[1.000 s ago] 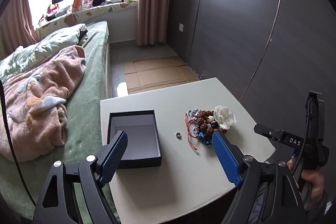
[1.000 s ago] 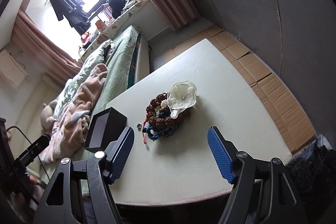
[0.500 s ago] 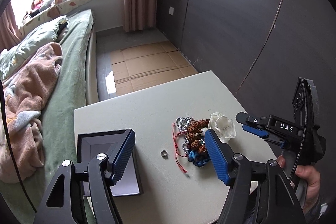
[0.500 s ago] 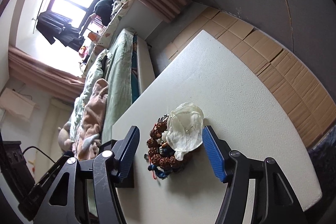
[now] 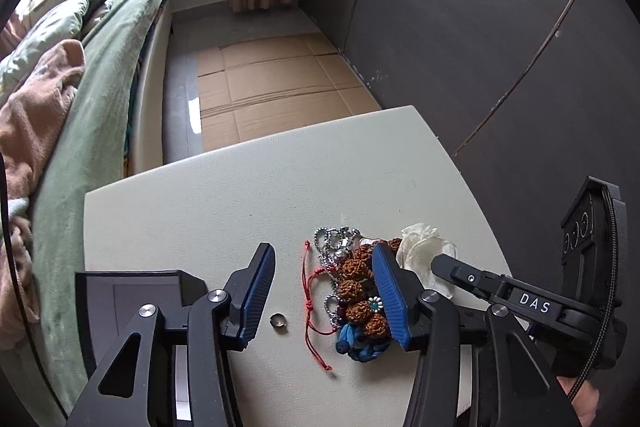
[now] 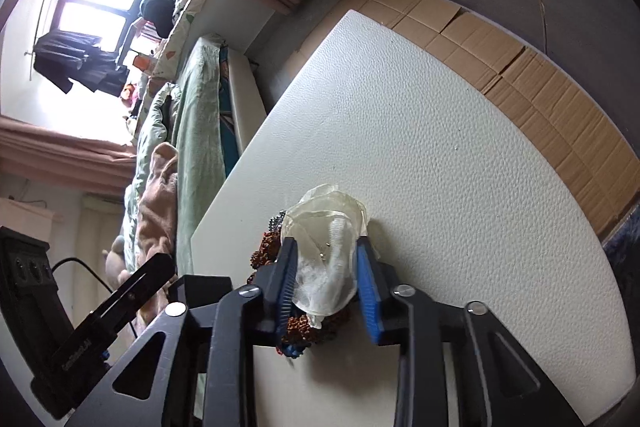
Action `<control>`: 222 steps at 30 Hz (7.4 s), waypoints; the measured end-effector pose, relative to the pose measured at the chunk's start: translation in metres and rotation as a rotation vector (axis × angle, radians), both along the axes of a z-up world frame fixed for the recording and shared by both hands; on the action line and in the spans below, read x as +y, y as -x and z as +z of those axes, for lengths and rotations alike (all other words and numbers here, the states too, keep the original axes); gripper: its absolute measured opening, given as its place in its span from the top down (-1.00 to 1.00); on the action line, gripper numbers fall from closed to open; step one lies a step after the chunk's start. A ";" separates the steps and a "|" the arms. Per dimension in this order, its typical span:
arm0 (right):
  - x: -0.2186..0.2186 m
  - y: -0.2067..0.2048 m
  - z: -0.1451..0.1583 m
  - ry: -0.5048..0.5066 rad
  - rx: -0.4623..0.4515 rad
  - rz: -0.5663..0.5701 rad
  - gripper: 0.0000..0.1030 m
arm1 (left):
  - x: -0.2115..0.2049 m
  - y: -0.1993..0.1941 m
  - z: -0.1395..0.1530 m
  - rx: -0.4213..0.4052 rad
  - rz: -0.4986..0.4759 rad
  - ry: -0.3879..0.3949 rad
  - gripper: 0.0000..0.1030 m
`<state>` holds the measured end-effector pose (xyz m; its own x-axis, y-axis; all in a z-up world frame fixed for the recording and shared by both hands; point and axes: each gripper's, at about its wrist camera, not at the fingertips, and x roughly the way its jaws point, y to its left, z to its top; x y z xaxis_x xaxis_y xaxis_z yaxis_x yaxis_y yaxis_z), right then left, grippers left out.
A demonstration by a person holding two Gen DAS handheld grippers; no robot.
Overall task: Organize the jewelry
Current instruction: 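Grasp the white plastic bag with the right tool while the left tool approaches the beads, then grasp the brown rudraksha bracelet with the left tool while the right tool lifts the bag away, then carry the rudraksha bracelet into the black box and open the left tool, then grasp the blue braided bracelet from the pile with the left tool, then carry the blue bracelet toward the box with the left tool while the right tool grasps the black-green bead bracelet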
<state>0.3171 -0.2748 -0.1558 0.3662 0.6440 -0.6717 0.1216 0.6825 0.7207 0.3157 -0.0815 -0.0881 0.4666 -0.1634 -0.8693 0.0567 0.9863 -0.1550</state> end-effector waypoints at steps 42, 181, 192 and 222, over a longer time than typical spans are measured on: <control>-0.006 0.043 0.064 -0.213 -0.349 -0.068 0.94 | 0.017 0.047 0.047 -0.158 0.025 0.208 0.63; 0.106 0.031 0.011 0.391 -0.071 0.262 0.54 | 0.078 0.072 0.029 -0.177 0.234 0.187 0.84; 0.094 0.039 0.013 0.507 -0.058 0.295 0.80 | 0.082 0.077 0.040 -0.190 0.237 0.208 0.84; 0.018 0.034 0.013 0.177 0.065 0.018 0.79 | 0.106 0.094 0.060 -0.250 0.267 0.275 0.84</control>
<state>0.2835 -0.2570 -0.1425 0.3078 0.5197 -0.7970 0.1510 0.8004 0.5802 0.2214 0.0245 -0.0283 0.7134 -0.2180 -0.6660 -0.1249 0.8956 -0.4269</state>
